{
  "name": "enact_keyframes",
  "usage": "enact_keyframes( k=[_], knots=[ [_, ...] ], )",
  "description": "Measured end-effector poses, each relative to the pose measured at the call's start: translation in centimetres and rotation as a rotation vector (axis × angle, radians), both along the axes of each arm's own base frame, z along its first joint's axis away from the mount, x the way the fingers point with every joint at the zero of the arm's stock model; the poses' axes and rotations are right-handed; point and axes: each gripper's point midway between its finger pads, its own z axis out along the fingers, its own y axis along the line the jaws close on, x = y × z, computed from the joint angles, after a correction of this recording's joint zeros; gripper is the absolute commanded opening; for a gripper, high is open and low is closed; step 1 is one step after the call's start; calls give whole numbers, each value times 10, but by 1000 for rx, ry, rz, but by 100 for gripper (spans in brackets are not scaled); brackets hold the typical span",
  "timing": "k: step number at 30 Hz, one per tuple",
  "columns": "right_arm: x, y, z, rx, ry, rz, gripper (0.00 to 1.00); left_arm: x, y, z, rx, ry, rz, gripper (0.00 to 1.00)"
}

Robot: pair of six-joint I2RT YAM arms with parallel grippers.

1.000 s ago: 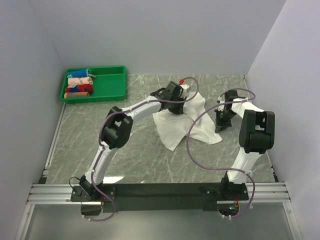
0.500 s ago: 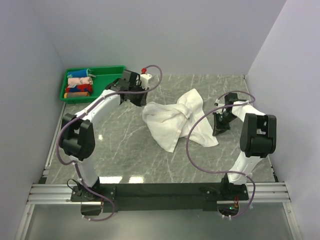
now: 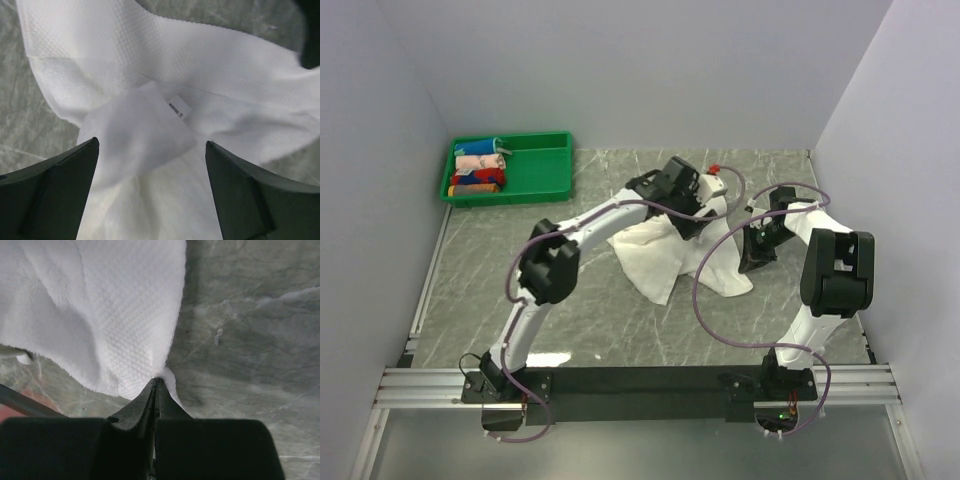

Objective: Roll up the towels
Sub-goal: Flatten the towel

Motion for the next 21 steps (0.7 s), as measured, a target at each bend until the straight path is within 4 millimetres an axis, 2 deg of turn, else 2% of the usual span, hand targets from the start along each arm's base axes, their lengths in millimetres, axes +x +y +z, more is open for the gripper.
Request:
enact_keyframes(
  k=[1,4,5,7,9,10,12,14,16,18,20,21],
  knots=[
    [-1,1,1,7,0,1,0,4,-6,-9,13,-5,3,91],
    [-1,3,4,16,-2,4,0,10,-14,-43,79,-13,12,69],
    [-2,3,4,18,-3,5,0,12,-14,-53,105,-14,20,55],
    [-1,2,5,18,-6,4,0,15,-10,-66,147,-24,32,43],
    [-1,1,5,16,-9,2,0,18,-2,-73,187,-37,53,10],
    [-1,-1,5,14,-11,0,0,20,2,-72,195,-46,64,0],
    [-1,-5,5,6,-11,-8,0,22,15,-67,203,-50,87,0],
    [0,-9,4,-5,-12,-16,0,22,39,-56,207,-27,113,0],
    [0,-12,4,-16,-12,-20,0,22,70,-34,187,2,138,0],
    [0,-15,4,-28,-14,-21,0,24,119,2,150,23,162,0],
    [0,-17,5,-38,-20,-22,0,25,183,41,118,15,211,0],
    [0,-17,6,-43,-23,-23,0,27,223,62,102,-19,245,0]
  ],
)
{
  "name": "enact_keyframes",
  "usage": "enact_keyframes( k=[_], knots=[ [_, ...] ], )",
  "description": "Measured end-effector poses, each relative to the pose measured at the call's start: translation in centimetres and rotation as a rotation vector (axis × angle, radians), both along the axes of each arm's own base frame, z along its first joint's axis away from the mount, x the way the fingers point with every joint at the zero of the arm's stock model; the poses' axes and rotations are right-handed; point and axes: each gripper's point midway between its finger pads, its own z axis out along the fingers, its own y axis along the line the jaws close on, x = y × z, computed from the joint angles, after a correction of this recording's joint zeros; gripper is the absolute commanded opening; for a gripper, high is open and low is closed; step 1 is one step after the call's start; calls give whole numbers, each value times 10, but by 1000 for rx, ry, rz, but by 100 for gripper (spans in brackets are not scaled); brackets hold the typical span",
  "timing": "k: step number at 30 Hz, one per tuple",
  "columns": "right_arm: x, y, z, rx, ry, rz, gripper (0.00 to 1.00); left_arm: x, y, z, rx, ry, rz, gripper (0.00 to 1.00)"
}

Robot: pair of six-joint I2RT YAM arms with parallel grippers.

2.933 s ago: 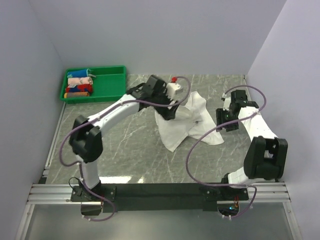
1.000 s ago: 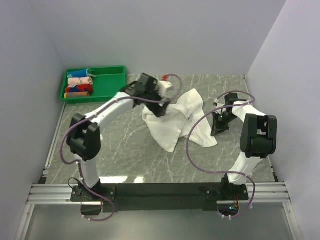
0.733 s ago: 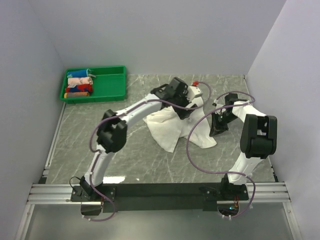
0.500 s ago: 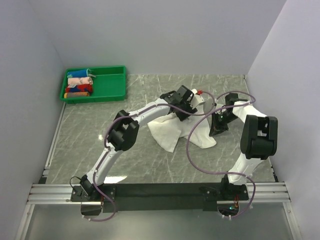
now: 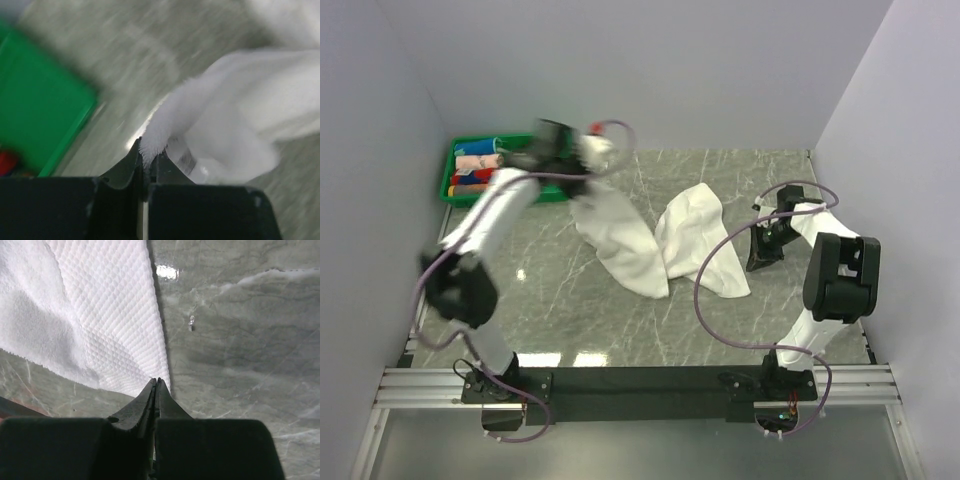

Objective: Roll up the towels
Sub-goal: Flatten the towel

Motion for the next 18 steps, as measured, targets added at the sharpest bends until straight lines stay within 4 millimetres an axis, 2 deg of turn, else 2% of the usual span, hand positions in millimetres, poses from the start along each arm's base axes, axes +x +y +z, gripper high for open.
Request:
enact_keyframes(
  k=[2,4,6,9,10,12,14,15,16,17,18],
  knots=[
    [0,-1,3,-11,-13,-1,0,-6,76,24,26,-48,66,0],
    [-5,-3,5,-21,-16,-1,0,-27,153,29,91,-65,138,0],
    [-9,-5,7,-38,-20,1,0,-54,212,13,161,-25,182,0],
    [-13,-12,12,-81,-32,18,0,-89,276,-30,228,109,217,3],
    [-13,-15,14,-98,-40,26,0,-98,292,-45,237,154,231,9],
    [-14,-21,17,-130,-58,42,0,-110,311,-66,242,209,255,17],
    [-16,-25,21,-156,-70,64,0,-117,321,-80,248,238,270,37],
    [-17,-26,22,-159,-73,78,0,-120,323,-84,251,247,274,43],
    [-19,-26,22,-158,-67,92,8,-121,324,-86,249,253,276,77],
    [-22,-25,23,-151,-53,104,17,-122,324,-87,248,254,272,99],
    [-23,-23,23,-137,-39,116,31,-122,323,-86,237,256,274,99]
  ],
)
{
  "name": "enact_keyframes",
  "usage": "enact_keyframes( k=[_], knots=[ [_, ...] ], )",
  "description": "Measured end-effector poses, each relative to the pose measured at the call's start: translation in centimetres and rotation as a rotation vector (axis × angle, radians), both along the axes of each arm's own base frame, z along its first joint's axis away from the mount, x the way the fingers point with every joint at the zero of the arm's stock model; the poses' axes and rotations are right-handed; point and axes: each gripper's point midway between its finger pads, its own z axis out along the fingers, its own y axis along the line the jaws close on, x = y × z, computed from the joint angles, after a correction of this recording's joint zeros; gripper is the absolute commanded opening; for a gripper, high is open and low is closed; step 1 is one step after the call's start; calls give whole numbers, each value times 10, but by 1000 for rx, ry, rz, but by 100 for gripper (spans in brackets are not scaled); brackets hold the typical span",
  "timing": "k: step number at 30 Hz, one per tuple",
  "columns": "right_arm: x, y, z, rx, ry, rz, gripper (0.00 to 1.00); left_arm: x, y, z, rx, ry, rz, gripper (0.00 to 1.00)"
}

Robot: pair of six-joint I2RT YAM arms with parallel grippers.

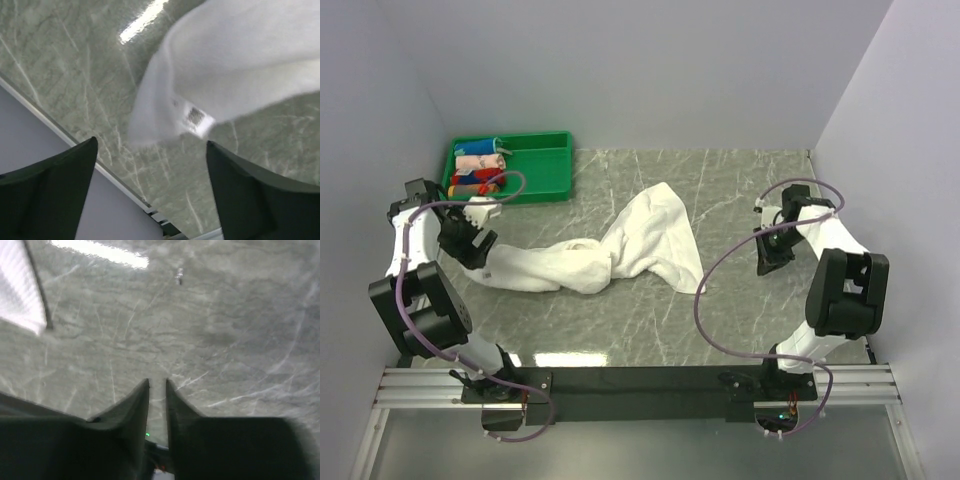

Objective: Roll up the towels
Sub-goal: Flatten the towel

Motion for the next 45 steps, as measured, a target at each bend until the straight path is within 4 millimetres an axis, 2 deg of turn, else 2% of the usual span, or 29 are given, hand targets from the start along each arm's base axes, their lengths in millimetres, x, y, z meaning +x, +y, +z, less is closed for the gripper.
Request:
enact_keyframes(
  k=[2,5,6,8,12,14,17,20,24,26,27,29,30,31,32,33,34,35,38,40,42,45],
  knots=[
    [3,6,2,32,21,19,44,-2,-6,6,-36,3,-3,99],
    [23,19,8,50,6,49,47,2,-25,25,-103,-19,-33,99],
    [32,26,10,53,-5,63,47,7,-38,35,-130,-47,-59,100],
    [53,50,15,64,-29,107,47,12,-69,50,-172,-87,-109,99],
    [83,109,15,108,-49,194,47,10,-175,72,-280,-155,-285,99],
    [93,135,6,130,-37,220,47,-2,-228,71,-340,-156,-368,99],
    [97,156,-16,136,6,233,47,-19,-276,56,-379,-117,-423,100],
    [90,165,-38,121,67,230,48,-26,-304,37,-373,-93,-432,99],
    [89,170,-42,100,81,207,49,-22,-325,17,-335,-102,-450,100],
    [89,169,-43,90,80,197,47,-17,-331,5,-304,-105,-450,89],
    [89,169,-43,83,80,193,45,-15,-332,-1,-292,-103,-447,78],
    [90,168,-44,73,79,188,41,-9,-331,-14,-252,-101,-426,68],
    [90,167,-44,68,77,186,39,-5,-328,-19,-231,-102,-411,52],
    [90,166,-45,60,77,183,34,-2,-326,-22,-214,-105,-397,44],
    [91,166,-45,51,75,182,21,1,-323,-25,-198,-108,-375,36],
    [91,164,-46,37,71,185,14,4,-319,-26,-183,-113,-359,27],
    [92,163,-47,18,67,183,8,6,-315,-26,-174,-115,-341,7],
    [91,162,-48,1,65,182,0,8,-312,-24,-170,-120,-322,1],
    [91,162,-47,-45,57,195,0,7,-294,-12,-161,-128,-275,0],
    [91,161,-48,-78,51,203,0,5,-274,7,-162,-154,-233,0],
    [92,159,-48,-101,45,207,0,1,-244,36,-162,-223,-182,0],
    [92,158,-47,-119,37,211,0,-12,-188,81,-126,-354,-89,0]
  ],
)
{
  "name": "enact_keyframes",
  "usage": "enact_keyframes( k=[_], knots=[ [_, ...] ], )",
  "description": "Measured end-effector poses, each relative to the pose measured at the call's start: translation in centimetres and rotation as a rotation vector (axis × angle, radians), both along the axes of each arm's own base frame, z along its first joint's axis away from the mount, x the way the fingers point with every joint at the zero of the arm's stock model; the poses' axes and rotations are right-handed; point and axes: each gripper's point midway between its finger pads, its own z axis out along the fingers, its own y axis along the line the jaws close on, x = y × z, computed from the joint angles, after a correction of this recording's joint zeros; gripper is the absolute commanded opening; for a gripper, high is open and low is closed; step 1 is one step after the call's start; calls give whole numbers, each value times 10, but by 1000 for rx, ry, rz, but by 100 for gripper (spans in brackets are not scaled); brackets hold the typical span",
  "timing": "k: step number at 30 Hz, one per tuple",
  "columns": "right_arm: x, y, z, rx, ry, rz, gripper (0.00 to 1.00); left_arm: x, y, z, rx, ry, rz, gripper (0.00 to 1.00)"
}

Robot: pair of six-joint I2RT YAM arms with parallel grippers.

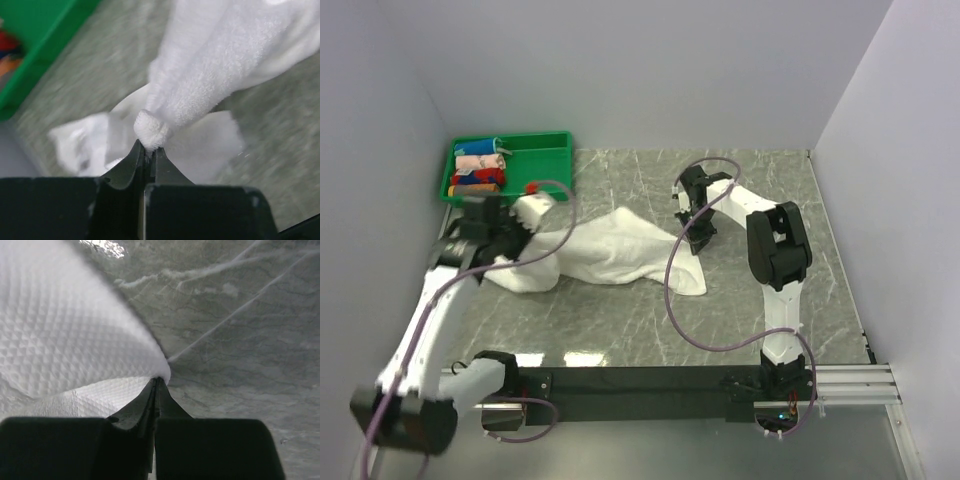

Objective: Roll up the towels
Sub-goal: Flatten the towel

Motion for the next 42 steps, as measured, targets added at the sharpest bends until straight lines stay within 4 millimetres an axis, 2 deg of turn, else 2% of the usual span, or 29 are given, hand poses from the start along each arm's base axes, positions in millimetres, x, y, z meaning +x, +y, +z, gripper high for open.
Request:
enact_keyframes(
  k=[3,5,7,8,9,10,11,12,13,14,17,18,21,23,25,27,29,32,34,39,42],
  knots=[
    [-1,-4,0,-13,-3,0,0,-22,49,18,61,-69,97,0],
    [-2,-5,0,-12,-3,-2,0,-41,70,9,104,-59,127,0],
    [-4,-5,1,-2,3,7,0,-65,80,-13,136,-3,132,1],
    [-5,-4,1,12,10,17,0,-76,82,-24,144,31,128,1],
    [-6,-3,2,26,17,26,4,-83,83,-32,146,60,126,1],
    [-8,-1,4,48,31,43,17,-91,83,-41,147,89,120,3],
    [-10,2,8,73,43,55,41,-96,82,-45,144,109,113,4],
    [-10,4,15,98,55,66,49,-100,81,-49,139,128,107,8],
    [-5,11,25,135,52,80,62,-103,80,-51,132,141,98,9],
    [1,18,35,170,39,90,63,-105,78,-52,122,148,89,11],
    [43,50,81,279,-107,151,64,-109,69,-55,90,173,46,15],
    [50,61,93,301,-150,178,64,-110,67,-56,82,183,31,16],
    [45,104,113,348,-208,276,64,-115,61,-64,66,215,-12,15],
    [31,139,110,360,-201,346,64,-118,60,-71,61,243,-22,15],
    [27,168,102,360,-204,388,64,-122,59,-77,55,273,-25,14],
    [25,200,86,358,-207,428,64,-124,58,-80,51,293,-24,15],
    [26,218,65,342,-205,439,65,-124,58,-80,47,301,-20,15],
    [23,226,31,286,-181,430,66,-125,57,-81,39,313,-10,17],
    [22,227,16,238,-182,417,68,-126,57,-81,37,316,-5,18],
    [32,232,11,153,-271,385,68,-126,57,-82,28,322,8,20],
    [33,235,8,123,-296,385,60,-127,57,-82,25,324,13,23]
  ],
)
